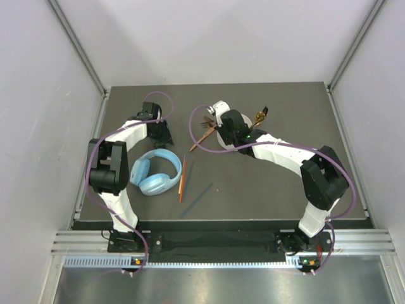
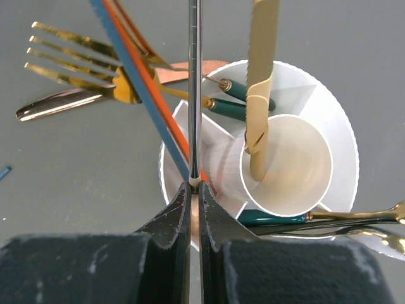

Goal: Sort the eating utensils into containers
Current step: Place the chopstick in the container.

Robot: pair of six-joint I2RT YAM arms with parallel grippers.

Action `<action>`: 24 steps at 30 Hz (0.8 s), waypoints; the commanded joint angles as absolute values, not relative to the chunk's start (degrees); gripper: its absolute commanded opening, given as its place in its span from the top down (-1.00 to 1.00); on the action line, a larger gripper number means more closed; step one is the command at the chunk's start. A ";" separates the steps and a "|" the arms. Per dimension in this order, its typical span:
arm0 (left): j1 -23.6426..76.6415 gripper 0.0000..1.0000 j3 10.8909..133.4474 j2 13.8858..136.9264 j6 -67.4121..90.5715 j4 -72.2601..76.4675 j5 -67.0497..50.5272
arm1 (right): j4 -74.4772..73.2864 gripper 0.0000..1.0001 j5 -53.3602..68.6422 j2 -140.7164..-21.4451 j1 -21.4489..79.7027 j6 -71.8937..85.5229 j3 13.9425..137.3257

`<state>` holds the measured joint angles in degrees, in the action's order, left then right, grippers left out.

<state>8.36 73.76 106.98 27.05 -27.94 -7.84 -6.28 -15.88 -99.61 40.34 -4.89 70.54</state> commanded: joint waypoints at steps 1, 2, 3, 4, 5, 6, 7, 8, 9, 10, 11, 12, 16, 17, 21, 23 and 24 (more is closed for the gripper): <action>8.70 0.07 72.77 105.91 26.63 -27.60 -7.47 | -2.37 1.00 -15.03 -99.23 40.34 -3.96 70.05; 8.79 0.07 72.86 105.91 26.63 -27.77 -7.47 | -2.63 1.00 -15.03 -99.23 40.34 -3.96 69.87; 8.88 0.07 73.04 105.91 26.54 -27.60 -7.47 | -2.81 1.00 -15.12 -99.23 40.34 -3.96 69.96; 8.96 0.07 73.12 106.00 26.54 -27.60 -7.56 | -3.51 1.00 -15.12 -99.32 40.34 -3.87 70.05; 8.96 0.07 73.47 106.00 26.63 -27.68 -7.56 | -3.69 1.00 -15.03 -99.40 40.34 -3.87 70.22; 9.05 0.07 73.65 106.08 26.54 -27.77 -7.47 | -3.95 0.96 -15.12 -99.40 40.34 -3.95 70.22; 9.14 0.07 73.74 106.17 26.54 -27.86 -7.56 | -4.13 0.91 -15.20 -99.49 40.34 -3.87 70.14; 9.14 0.07 74.00 106.26 26.63 -28.04 -7.56 | -4.22 0.83 -15.21 -99.49 40.34 -3.78 69.96; 9.14 0.07 74.09 106.26 26.63 -28.04 -7.56 | -4.39 0.79 -15.29 -99.32 40.25 -3.78 69.87; 9.23 0.07 74.18 106.35 26.54 -28.12 -7.56 | -4.48 0.76 -15.21 -99.23 40.34 -3.69 69.87; 9.23 0.07 74.27 106.26 26.54 -28.04 -7.65 | -4.92 0.66 -15.21 -99.14 40.34 -3.69 69.79; 9.32 0.07 74.35 106.35 26.54 -28.30 -7.65 | -5.27 0.61 -15.21 -98.97 40.25 -3.60 69.79; 9.40 0.07 74.53 106.43 26.37 -28.48 -7.65 | -5.89 0.46 -15.64 -97.65 40.25 -3.43 69.61; 9.49 0.07 74.71 106.35 26.45 -28.48 -7.73 | -5.98 0.45 -15.82 -97.39 40.17 -3.43 69.61; 9.58 0.07 75.67 106.44 26.46 -29.09 -7.91 | -9.91 0.45 -15.82 -94.40 40.17 -2.38 70.31; 9.67 0.07 76.29 106.44 26.45 -29.71 -7.47 | -12.55 0.42 -13.12 -90.54 40.25 -1.76 70.40; 9.67 0.07 76.64 106.44 26.46 -29.97 -7.21 | -14.66 0.39 -12.49 -89.40 40.17 -0.80 70.84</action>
<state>9.28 74.02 106.98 27.03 -28.49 -7.86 -9.93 -15.46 -97.82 40.34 -3.40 69.73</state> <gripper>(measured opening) 0.465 0.285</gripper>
